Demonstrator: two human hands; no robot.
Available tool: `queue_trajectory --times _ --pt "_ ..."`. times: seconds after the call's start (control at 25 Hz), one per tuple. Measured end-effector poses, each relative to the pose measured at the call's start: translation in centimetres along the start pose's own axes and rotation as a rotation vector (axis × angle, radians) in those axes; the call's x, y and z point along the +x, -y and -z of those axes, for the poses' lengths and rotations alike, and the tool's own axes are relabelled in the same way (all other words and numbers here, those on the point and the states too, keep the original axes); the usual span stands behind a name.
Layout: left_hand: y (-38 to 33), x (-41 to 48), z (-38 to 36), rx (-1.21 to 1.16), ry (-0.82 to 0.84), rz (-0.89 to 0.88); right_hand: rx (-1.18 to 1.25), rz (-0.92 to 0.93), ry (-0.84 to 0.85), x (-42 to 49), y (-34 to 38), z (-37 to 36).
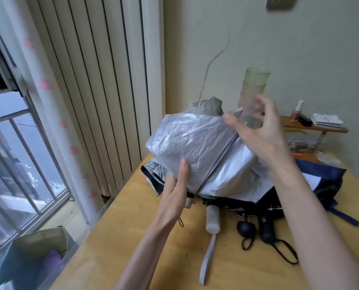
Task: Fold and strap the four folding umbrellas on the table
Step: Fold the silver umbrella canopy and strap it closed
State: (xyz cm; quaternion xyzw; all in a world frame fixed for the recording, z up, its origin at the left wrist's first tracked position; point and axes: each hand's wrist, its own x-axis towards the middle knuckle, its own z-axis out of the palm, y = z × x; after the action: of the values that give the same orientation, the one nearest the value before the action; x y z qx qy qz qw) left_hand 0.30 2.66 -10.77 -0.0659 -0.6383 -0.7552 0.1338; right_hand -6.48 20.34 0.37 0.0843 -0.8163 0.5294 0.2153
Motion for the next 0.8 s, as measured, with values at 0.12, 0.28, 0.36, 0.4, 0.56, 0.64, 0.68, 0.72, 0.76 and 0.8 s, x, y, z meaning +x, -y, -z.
queue_trajectory --times 0.12,0.28,0.36,0.4,0.56,0.64,0.68,0.72,0.76,0.8 --pt "-0.1 -0.1 0.2 0.048 -0.003 -0.009 0.089 -0.162 0.254 0.6 -0.6 0.2" --pt "-0.2 0.0 0.6 0.093 -0.035 -0.049 0.176 -0.148 0.333 2.1 -0.8 0.1" --pt "0.0 0.3 1.0 0.109 -0.04 -0.099 0.244 -0.134 0.384 2.6 -0.9 0.2" --pt "-0.3 0.2 1.0 0.124 -0.053 -0.124 0.264 -0.127 0.396 2.6 -0.8 0.3" --pt "-1.3 0.1 1.2 0.181 -0.056 -0.171 0.292 -0.161 0.37 2.1 -1.1 0.1" --pt "-1.2 0.3 1.2 0.188 -0.099 -0.253 0.333 -0.189 0.332 1.8 -0.9 -0.2" --pt "-1.0 0.4 1.1 0.19 -0.09 -0.27 0.362 -0.191 0.318 1.7 -0.8 -0.4" --pt "-0.7 0.5 1.2 0.18 -0.064 -0.26 0.391 -0.183 0.307 1.6 -0.6 -0.5" --pt "-0.3 0.8 1.3 0.16 -0.05 -0.23 0.415 -0.165 0.302 1.5 -0.4 -0.7" --pt "-0.4 0.6 1.2 0.127 -0.04 -0.175 0.432 -0.137 0.297 1.5 -0.2 -0.8"
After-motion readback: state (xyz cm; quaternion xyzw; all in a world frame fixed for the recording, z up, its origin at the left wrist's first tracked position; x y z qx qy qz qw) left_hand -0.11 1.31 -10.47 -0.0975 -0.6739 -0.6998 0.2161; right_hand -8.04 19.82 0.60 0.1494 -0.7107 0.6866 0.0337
